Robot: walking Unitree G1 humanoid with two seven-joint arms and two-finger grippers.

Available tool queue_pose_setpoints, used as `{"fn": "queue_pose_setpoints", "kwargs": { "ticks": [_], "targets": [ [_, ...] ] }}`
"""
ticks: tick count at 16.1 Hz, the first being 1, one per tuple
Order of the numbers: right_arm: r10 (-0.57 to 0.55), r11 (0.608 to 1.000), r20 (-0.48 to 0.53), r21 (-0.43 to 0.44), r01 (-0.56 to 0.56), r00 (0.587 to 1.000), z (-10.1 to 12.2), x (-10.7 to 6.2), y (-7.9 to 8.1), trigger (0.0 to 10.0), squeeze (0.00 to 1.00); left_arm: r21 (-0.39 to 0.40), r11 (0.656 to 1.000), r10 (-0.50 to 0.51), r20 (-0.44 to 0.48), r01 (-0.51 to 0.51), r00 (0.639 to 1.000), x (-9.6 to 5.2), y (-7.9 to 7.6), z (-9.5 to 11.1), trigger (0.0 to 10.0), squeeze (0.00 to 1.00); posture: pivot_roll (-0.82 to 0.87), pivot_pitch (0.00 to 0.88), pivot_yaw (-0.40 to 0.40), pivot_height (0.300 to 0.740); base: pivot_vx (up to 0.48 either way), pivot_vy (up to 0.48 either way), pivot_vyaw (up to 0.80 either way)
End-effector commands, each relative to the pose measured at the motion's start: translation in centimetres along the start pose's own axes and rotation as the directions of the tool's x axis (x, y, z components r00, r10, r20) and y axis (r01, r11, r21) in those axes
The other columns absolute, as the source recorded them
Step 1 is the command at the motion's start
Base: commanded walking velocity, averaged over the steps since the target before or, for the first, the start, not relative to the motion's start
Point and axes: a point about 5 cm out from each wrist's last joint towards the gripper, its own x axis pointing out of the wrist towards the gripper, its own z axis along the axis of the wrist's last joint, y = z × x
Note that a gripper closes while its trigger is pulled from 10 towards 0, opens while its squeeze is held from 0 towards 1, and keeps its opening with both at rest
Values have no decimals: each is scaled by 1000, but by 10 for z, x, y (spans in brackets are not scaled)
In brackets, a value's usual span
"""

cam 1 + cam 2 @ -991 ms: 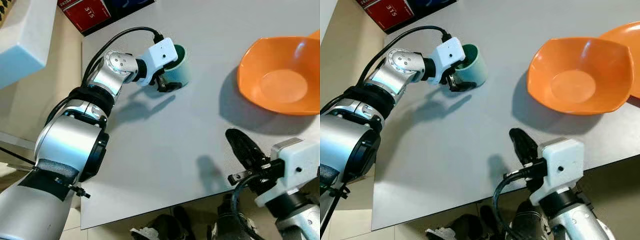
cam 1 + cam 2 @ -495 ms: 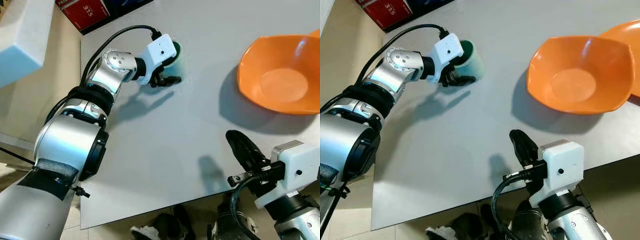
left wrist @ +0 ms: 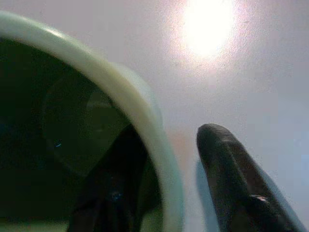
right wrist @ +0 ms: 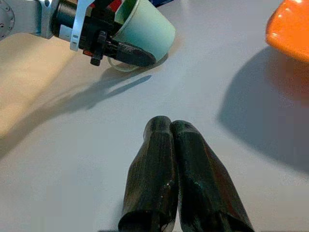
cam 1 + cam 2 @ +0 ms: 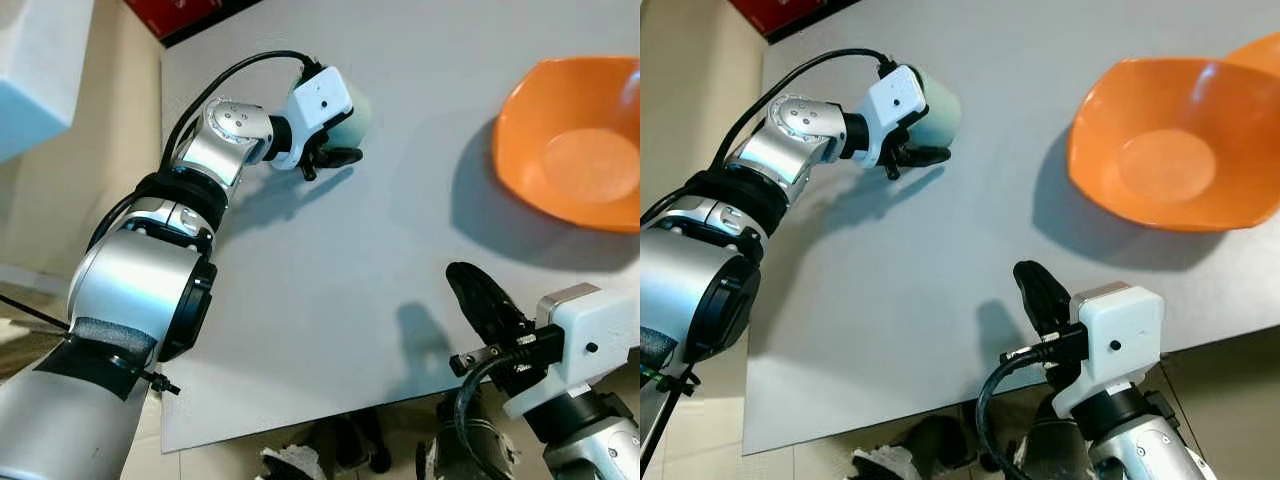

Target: Setting the table

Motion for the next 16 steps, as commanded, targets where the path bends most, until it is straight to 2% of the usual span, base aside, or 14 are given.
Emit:
{"fn": "queue_pose_setpoints", "kwargs": {
  "ticks": [1,5,6,7,12,16],
  "targets": [
    [24,999,1,23,-24,1000,2,-3,6,10000,0,-11,1000,23,-11,-23,1000,-10,7,-7,0,0,-449,328,400,740,0,0,0],
    [23,1000,-3,18,-23,1000,2,-2,6,10000,0,72,997,29,-28,-27,999,-9,6,-4,39,0,-448,325,400,740,0,0,0],
    [24,1000,-5,19,-24,1000,1,-2,6,10000,0,74,997,37,-27,-35,999,-8,6,-4,10000,204,-448,325,400,740,0,0,0],
    [23,1000,-7,21,-23,1000,1,-2,7,10000,0,75,996,42,-23,-40,999,-9,7,-3,10000,996,-446,323,400,740,0,0,0],
    [22,1000,-13,22,-22,1000,0,-2,9,10000,0,54,998,30,23,-31,999,-8,8,5,10000,1000,-452,315,400,740,0,0,0],
    [22,999,-16,23,-21,1000,-2,-2,11,10000,0,64,997,45,91,-50,995,-8,12,21,10000,1000,-455,307,400,740,0,0,0]
  ]
}}
